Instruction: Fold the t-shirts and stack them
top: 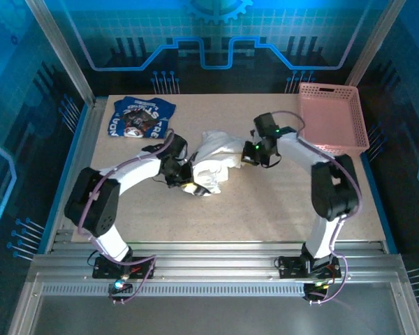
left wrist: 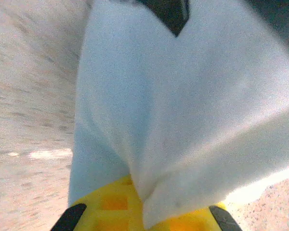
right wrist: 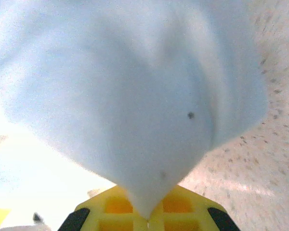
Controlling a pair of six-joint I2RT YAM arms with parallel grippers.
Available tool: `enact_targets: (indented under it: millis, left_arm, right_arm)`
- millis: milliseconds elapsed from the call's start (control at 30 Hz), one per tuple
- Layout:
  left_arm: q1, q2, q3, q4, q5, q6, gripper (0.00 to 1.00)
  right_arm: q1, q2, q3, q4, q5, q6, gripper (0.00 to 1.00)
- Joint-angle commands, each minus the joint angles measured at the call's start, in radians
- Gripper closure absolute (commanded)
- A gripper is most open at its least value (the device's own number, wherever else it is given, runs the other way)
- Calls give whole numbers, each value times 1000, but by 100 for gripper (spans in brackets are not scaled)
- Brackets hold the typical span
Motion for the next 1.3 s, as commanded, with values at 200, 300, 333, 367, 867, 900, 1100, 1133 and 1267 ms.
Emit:
enact_targets:
  millis: [200,300,333,367,867,900,1100,1133,1267]
  left_arm:
    - [66,-309,304,-206,-263,187,100]
    - [68,-353,408,-213,-239,224,100]
    - [68,-364,439,-220,-231,234,100]
    - [68,-377,462,-229,-236,242,100]
    - [69,-555,349,-89,-77,235,100]
    - [69,-546,321,-58,-40,219,100]
    - [80,-423,205,80,97,119,100]
    - [90,-393,186,100,109,100,100]
    - [162,-284,104,228,161,29,90]
  right_arm:
    - [-92,-377,127,-143,-107,-76,100]
    - [-123,-456,165,-143,-161,-59,100]
    - [-139,-479,186,-155,-177,-55,100]
    - [-153,-497,200,-163,-188,-54,100]
    - [-478,-621,303,-352,-453,-15,100]
    - [-482,-609,303,-353,-441,-24,100]
    - [-472,-461,304,-293,-378,-26,100]
    - [-458,-415,324,-305,-334,-40,100]
    - [-358,-184,444,-300,-238,-85,100]
